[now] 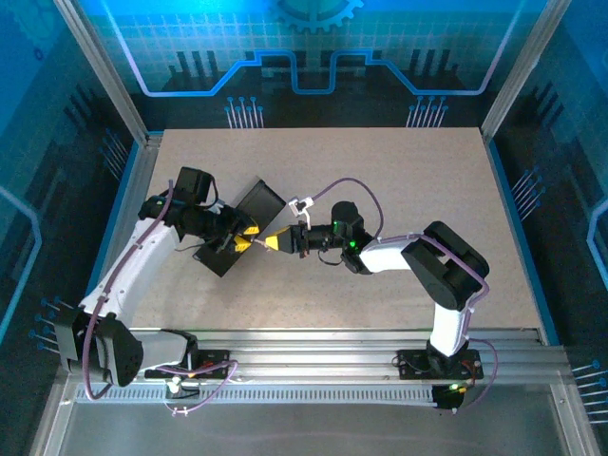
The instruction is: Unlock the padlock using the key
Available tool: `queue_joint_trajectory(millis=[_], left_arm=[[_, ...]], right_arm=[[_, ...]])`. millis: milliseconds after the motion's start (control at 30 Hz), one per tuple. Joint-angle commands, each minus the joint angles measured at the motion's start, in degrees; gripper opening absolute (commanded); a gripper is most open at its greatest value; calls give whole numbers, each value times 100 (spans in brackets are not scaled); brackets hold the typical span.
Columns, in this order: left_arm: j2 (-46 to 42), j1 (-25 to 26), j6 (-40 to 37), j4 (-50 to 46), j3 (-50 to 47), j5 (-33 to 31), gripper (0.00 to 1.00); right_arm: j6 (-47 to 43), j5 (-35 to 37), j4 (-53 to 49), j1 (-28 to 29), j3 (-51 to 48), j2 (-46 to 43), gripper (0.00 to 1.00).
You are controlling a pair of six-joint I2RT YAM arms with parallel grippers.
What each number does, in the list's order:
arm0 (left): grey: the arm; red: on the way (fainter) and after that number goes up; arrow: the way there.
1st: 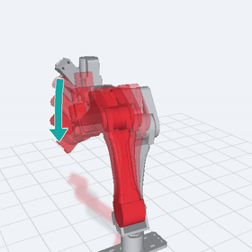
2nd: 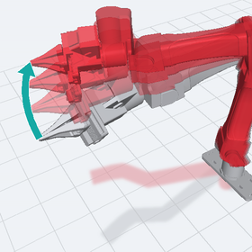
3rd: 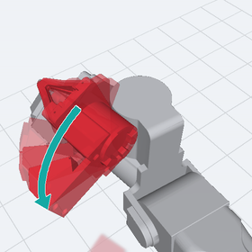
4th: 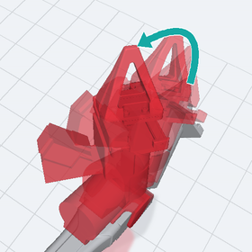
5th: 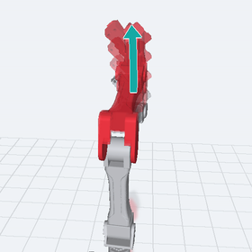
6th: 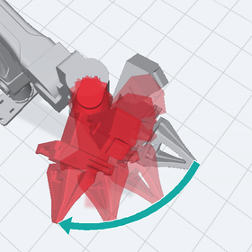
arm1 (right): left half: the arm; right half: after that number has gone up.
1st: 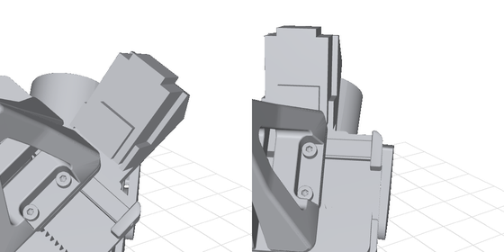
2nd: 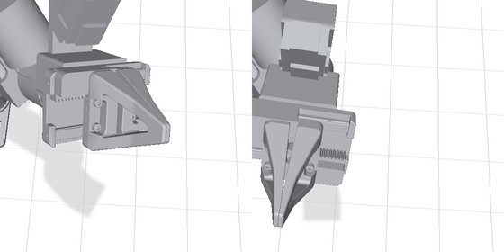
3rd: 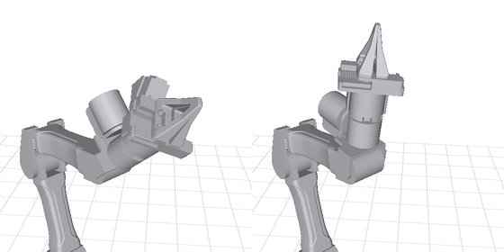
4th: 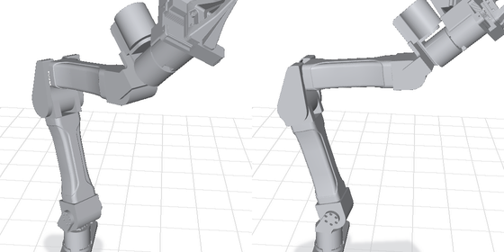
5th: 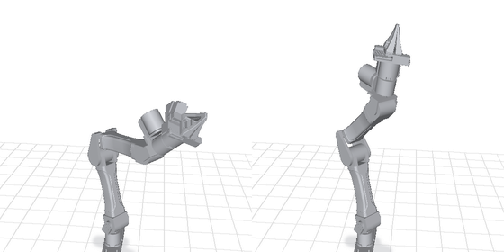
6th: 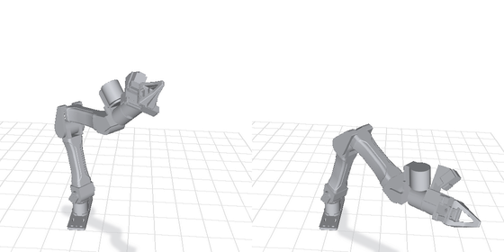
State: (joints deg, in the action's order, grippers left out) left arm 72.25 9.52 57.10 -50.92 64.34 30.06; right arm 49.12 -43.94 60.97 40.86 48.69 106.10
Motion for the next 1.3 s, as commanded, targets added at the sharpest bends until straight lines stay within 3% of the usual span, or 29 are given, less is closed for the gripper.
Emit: queue_joint_trajectory(millis=[0, 1267], left_arm=[[-255, -38, 35, 178, 44, 209, 0], [-292, -55, 193, 311, -8, 210, 0]], right_arm=[[-28, 54, 223, 9, 0, -200, 0], [149, 215, 458, -10, 78, -93, 0]])
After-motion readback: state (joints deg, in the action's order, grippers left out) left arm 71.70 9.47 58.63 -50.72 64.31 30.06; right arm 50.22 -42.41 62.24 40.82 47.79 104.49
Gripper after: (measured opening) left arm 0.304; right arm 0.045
